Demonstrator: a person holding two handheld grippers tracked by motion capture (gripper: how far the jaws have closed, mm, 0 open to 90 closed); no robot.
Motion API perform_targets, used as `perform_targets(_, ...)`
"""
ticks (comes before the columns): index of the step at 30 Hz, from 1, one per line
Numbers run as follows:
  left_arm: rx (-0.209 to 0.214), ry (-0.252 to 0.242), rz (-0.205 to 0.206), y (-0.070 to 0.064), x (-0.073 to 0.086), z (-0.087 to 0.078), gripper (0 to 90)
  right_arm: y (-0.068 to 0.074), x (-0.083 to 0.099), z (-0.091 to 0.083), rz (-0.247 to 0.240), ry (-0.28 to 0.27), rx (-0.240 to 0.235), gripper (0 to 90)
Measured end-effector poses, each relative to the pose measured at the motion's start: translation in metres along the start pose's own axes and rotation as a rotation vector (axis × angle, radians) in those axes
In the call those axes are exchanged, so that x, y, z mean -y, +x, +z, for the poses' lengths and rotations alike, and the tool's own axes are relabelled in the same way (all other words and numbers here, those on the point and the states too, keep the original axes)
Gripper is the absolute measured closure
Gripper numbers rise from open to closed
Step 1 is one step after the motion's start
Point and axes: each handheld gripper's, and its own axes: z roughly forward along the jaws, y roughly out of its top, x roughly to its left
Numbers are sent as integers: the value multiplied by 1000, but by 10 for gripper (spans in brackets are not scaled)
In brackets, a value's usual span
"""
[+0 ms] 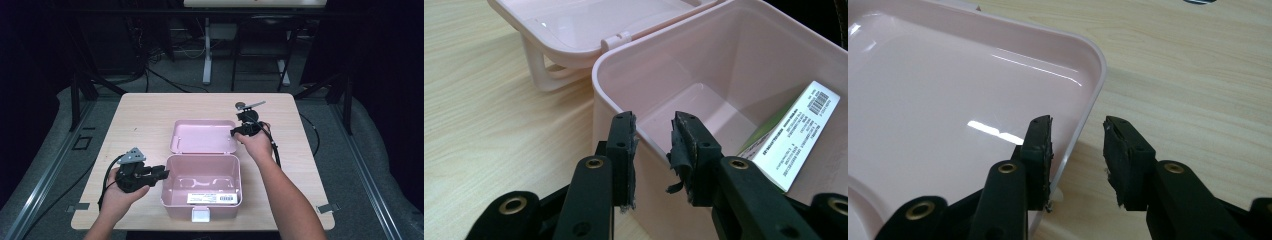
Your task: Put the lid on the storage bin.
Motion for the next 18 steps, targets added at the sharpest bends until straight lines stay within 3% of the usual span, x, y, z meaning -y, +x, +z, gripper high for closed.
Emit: perform_targets(18,-3,2,1,0,0,0,704,5,-1,5,17,-9,11,737)
